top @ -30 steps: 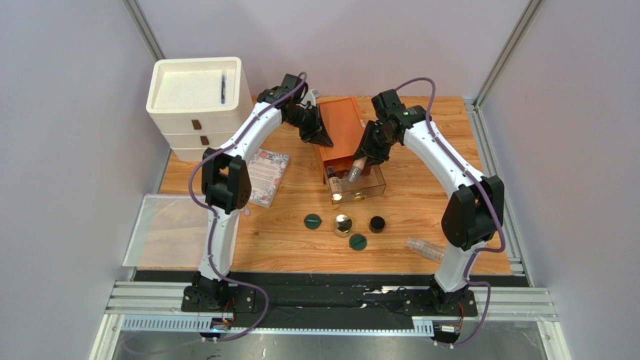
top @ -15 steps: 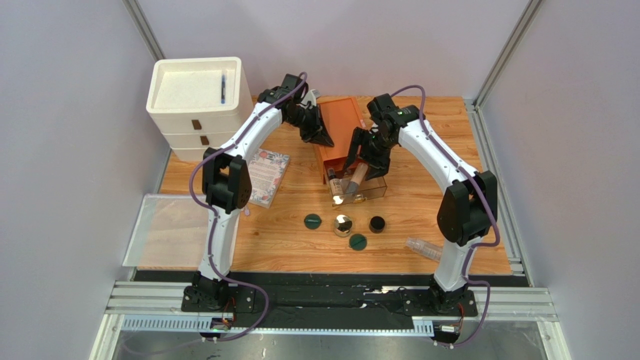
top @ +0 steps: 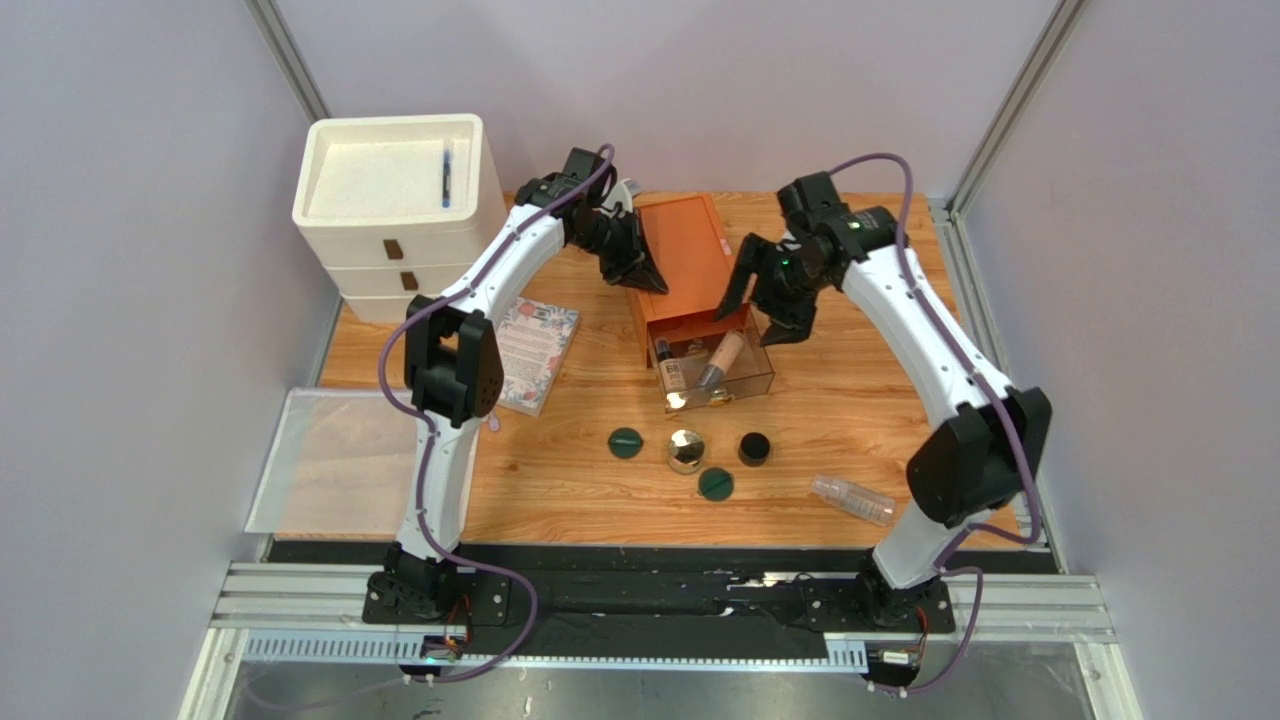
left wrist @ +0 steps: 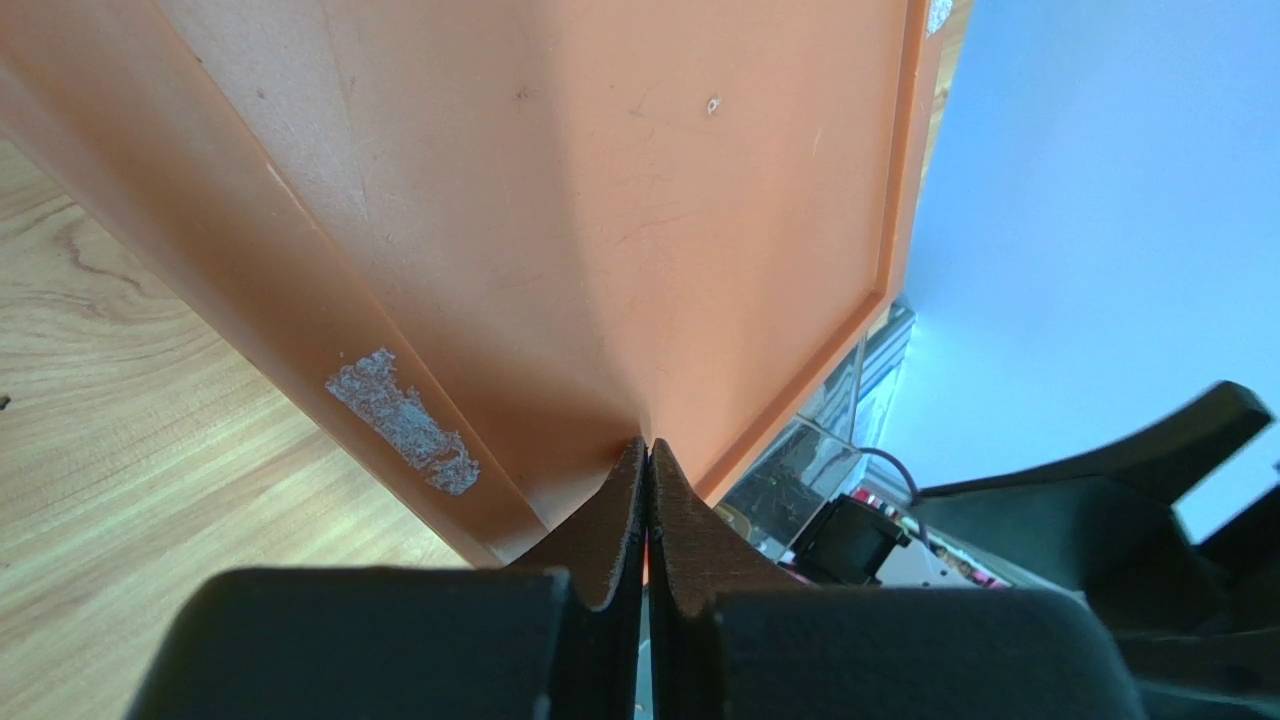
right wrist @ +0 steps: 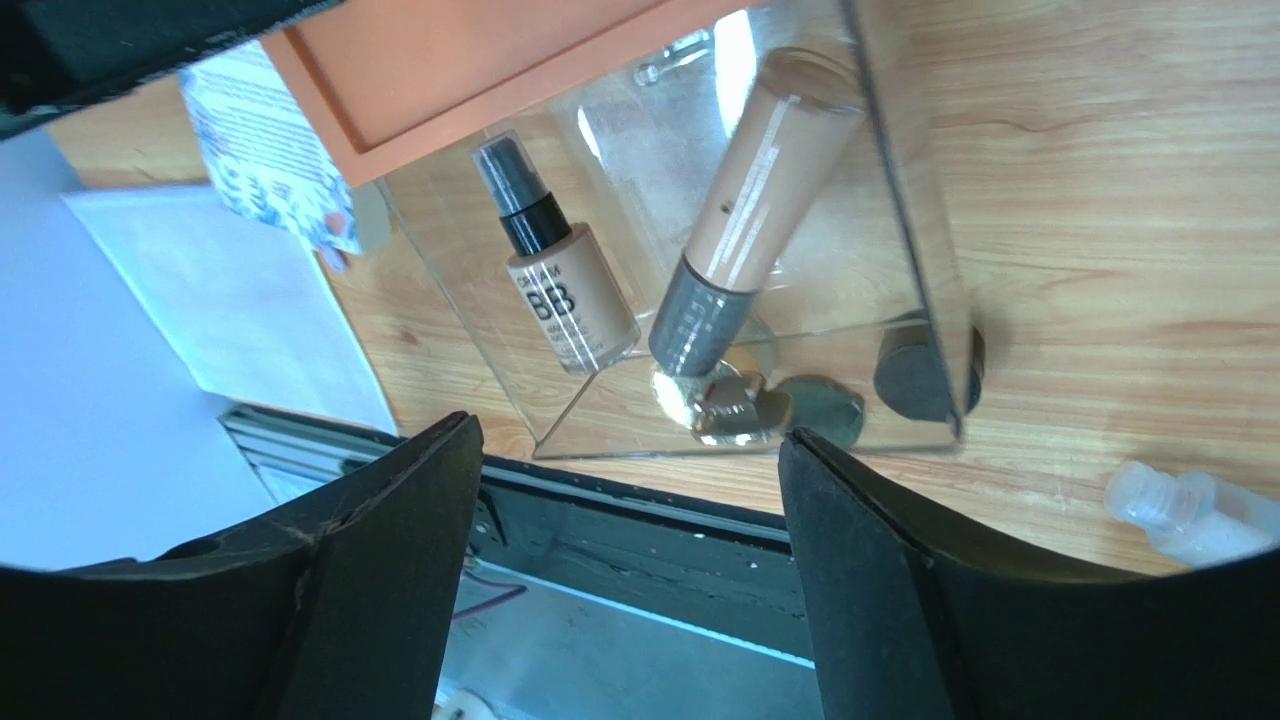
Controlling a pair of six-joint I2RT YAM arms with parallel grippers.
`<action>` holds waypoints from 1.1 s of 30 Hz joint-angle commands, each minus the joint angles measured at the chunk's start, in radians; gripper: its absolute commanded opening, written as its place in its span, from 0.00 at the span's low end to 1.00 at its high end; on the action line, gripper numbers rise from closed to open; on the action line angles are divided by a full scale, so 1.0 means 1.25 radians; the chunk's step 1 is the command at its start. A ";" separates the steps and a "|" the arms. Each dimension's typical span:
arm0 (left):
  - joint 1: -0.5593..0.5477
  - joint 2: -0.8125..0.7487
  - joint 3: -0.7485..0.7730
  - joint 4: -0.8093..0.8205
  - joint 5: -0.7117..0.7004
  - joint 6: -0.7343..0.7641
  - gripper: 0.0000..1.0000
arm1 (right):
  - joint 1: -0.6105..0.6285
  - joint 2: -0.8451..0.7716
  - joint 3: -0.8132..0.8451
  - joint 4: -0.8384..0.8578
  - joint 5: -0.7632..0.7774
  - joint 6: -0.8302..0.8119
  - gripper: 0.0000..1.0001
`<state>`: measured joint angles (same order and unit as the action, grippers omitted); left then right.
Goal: Organize the makeup
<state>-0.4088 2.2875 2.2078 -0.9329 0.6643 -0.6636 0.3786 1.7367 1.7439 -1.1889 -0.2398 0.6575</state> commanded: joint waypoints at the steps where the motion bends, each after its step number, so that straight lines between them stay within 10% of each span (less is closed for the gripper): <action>1: 0.005 0.016 0.010 -0.023 -0.036 0.022 0.00 | -0.086 -0.152 -0.090 -0.006 0.012 0.058 0.79; 6: 0.005 0.016 0.008 -0.021 -0.028 0.024 0.00 | -0.231 -0.303 -0.339 0.054 -0.073 0.140 1.00; 21: 0.009 -0.001 -0.037 -0.001 0.002 0.040 0.00 | -0.349 -0.618 -0.745 -0.077 0.022 0.507 0.98; 33: 0.021 -0.006 -0.051 0.000 0.020 0.060 0.00 | -0.375 -0.637 -0.894 -0.039 0.164 0.646 0.90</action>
<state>-0.3889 2.2856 2.1677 -0.8932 0.7429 -0.6403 -0.0738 0.9298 0.6628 -1.2743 -0.1036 1.3777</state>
